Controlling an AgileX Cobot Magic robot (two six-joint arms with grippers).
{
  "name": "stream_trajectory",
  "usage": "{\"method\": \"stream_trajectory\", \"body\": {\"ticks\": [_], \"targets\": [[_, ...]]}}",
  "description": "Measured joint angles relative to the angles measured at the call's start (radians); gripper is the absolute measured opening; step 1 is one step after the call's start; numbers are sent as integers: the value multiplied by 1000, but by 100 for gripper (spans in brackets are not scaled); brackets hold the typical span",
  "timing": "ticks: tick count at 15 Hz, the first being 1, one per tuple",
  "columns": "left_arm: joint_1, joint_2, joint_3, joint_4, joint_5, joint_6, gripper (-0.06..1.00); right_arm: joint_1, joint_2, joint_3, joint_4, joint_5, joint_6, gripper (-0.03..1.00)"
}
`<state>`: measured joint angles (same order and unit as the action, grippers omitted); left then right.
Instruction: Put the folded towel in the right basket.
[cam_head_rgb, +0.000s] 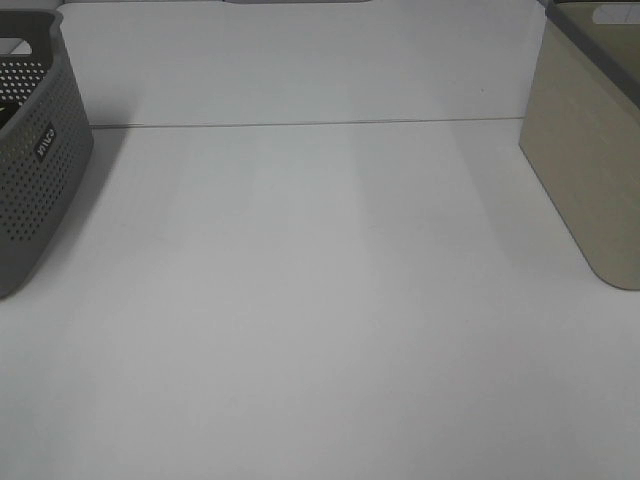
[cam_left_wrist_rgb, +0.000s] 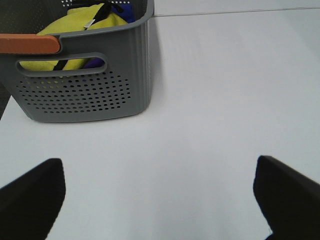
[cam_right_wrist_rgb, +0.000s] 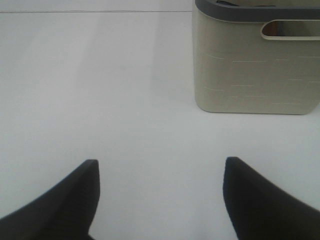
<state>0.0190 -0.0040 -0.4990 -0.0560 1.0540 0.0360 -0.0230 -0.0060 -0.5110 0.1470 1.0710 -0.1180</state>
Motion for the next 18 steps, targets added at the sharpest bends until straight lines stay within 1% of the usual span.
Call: {"method": "stream_trajectory", "body": {"ticks": [6,18], "targets": [[0,0,0,0,0,0,97,0,0,0,-55,0,60,67],[0,0,0,0,0,0,97,0,0,0,-56,-2,75,67]]}}
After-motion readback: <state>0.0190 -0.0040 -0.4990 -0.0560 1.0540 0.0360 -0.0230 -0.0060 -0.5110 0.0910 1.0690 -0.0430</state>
